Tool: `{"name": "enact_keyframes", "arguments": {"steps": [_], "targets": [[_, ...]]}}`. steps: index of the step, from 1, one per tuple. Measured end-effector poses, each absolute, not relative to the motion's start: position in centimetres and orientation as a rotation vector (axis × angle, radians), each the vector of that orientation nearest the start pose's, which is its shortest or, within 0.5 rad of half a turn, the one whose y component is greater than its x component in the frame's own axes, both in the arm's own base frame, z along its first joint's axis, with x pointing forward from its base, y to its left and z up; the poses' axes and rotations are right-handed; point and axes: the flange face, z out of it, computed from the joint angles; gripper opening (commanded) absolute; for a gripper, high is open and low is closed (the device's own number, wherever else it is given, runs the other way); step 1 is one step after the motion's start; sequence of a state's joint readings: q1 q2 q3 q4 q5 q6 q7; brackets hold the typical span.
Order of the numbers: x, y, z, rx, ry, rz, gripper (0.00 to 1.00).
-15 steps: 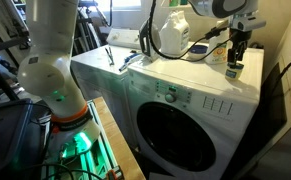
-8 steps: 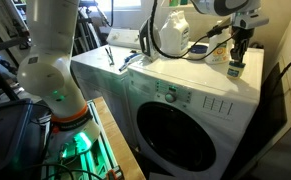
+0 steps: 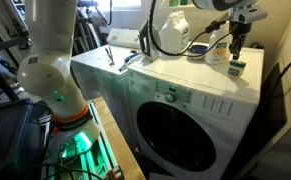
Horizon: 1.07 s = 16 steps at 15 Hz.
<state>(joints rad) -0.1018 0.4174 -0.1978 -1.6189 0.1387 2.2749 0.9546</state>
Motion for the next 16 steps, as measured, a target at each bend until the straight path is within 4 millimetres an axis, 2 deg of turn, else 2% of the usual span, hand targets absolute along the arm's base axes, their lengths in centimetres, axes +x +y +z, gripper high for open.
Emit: {"name": "enact_keyframes", "arguments": {"steps": [5, 8, 11, 12, 13, 16], "targets": [[67.3, -18.8, 40.9, -2.391, 1.828, -0.337, 0.80], [67.9, -18.7, 40.1, -2.416, 1.808, -0.319, 1.00], [68.6, -18.8, 39.4, -2.439, 1.783, -0.301, 1.00], [68.8, -18.9, 39.2, -2.445, 1.776, -0.293, 0.94], [68.9, -19.0, 39.0, -2.449, 1.773, -0.281, 0.79], [69.1, -19.6, 38.6, -2.468, 1.773, -0.227, 0.51]]}}
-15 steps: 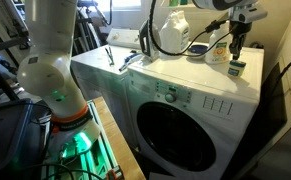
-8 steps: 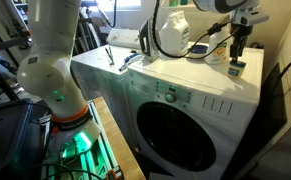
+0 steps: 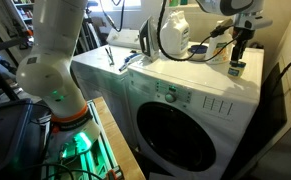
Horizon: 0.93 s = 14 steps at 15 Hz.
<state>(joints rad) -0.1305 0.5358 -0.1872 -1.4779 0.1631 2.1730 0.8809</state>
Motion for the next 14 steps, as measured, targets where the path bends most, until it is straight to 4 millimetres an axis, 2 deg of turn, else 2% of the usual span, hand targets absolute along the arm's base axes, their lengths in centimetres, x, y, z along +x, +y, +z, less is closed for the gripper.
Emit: {"name": "enact_keyframes", "arguments": {"steps": [3, 4, 11, 14], "targets": [[69.3, -20.1, 38.4, -2.480, 1.776, -0.181, 0.28], [69.3, -20.2, 38.3, -2.484, 1.775, -0.170, 0.26], [69.7, -20.4, 38.6, -2.513, 1.746, -0.113, 0.26], [70.0, -19.9, 40.1, -2.532, 1.704, -0.141, 0.26]]}}
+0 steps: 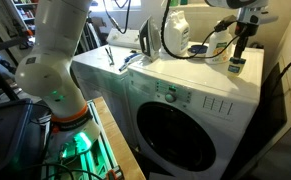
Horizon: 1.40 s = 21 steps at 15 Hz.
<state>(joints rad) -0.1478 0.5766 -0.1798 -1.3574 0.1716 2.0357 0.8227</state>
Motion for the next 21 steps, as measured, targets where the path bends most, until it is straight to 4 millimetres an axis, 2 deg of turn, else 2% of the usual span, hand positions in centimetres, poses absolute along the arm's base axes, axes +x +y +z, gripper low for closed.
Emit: {"name": "enact_keyframes", "arguments": {"steps": [3, 6, 10, 11, 12, 14, 17, 18, 19, 20, 21], "targets": [[70.3, -19.2, 42.0, -2.552, 1.684, -0.219, 0.26], [69.9, -17.7, 42.3, -2.546, 1.651, -0.122, 0.26], [69.4, -17.0, 40.9, -2.551, 1.628, -0.032, 0.26], [69.6, -17.4, 40.8, -2.570, 1.644, -0.094, 0.26], [69.4, -17.3, 40.2, -2.560, 1.637, -0.059, 0.26], [69.4, -18.0, 39.7, -2.580, 1.670, -0.136, 0.26], [68.9, -17.9, 38.7, -2.550, 1.683, -0.087, 0.26], [69.0, -18.0, 38.8, -2.568, 1.679, -0.123, 0.69], [69.0, -18.1, 38.8, -2.567, 1.685, -0.148, 0.77], [68.8, -18.0, 38.8, -2.566, 1.686, -0.142, 0.32], [68.7, -17.9, 38.8, -2.568, 1.685, -0.145, 0.38]]}}
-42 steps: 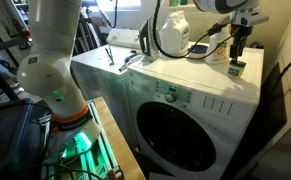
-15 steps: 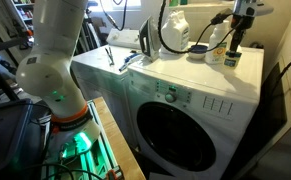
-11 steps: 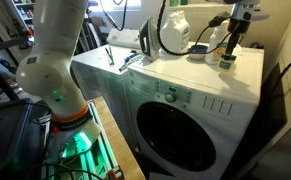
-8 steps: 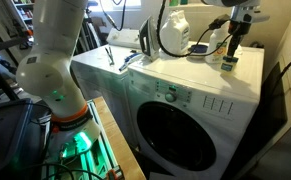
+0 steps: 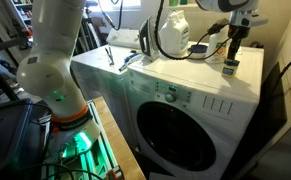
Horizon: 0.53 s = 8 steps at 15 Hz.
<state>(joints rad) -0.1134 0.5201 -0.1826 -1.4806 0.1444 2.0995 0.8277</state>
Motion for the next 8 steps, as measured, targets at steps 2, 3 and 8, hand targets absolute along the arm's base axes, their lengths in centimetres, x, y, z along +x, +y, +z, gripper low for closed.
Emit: {"name": "enact_keyframes", "arguments": {"steps": [2, 3, 8], "targets": [[68.47, -17.86, 38.95, -2.567, 1.684, -0.142, 0.31], [68.37, -17.80, 39.03, -2.567, 1.684, -0.141, 0.25], [68.19, -17.68, 39.31, -2.565, 1.681, -0.142, 0.25]]}}
